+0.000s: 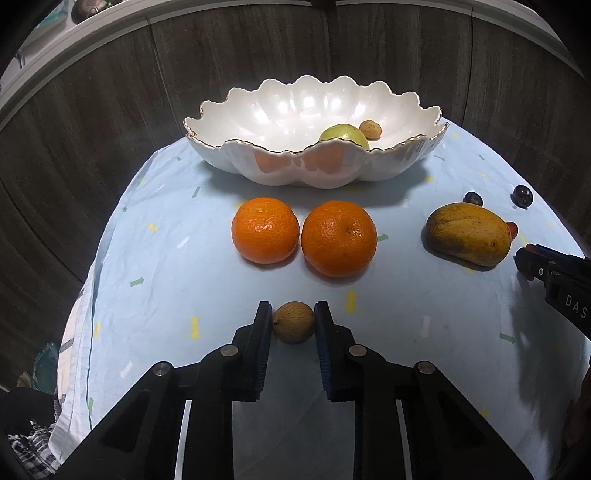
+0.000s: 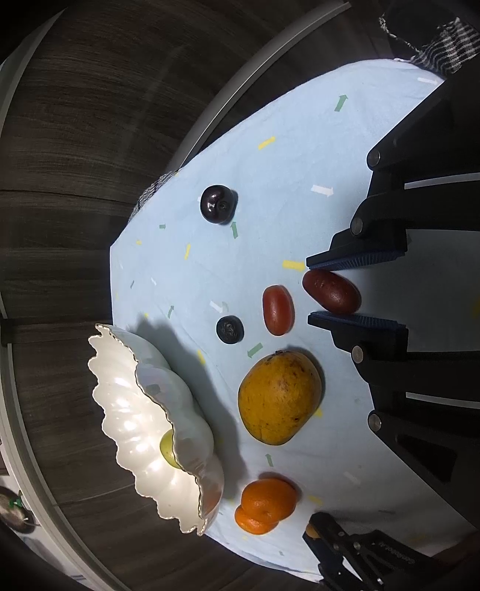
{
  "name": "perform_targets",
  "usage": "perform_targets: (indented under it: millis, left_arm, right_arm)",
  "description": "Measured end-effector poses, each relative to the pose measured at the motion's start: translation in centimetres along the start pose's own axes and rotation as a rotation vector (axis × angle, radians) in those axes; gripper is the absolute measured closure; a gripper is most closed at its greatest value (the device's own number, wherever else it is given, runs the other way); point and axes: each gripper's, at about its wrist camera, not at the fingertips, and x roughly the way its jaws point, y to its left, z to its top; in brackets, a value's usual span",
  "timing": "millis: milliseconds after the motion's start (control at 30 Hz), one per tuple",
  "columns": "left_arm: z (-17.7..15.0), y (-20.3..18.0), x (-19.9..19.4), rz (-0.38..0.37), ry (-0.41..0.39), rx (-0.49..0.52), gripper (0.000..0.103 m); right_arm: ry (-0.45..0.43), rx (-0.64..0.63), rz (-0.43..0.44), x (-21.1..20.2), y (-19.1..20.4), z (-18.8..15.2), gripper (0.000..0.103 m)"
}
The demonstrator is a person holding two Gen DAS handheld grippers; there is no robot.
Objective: Organize fruits
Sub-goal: 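Grasp the second brown fruit with the left tool while the right tool grasps a red date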
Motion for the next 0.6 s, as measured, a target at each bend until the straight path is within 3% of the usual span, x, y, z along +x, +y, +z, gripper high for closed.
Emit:
perform_targets:
  millis: [600]
  left_arm:
    - [0.6, -0.1, -2.2, -0.001, -0.03, -0.001, 0.08]
  right_arm:
    - [-0.06, -0.012, 0.018, -2.3, 0.3, 0.4, 0.079]
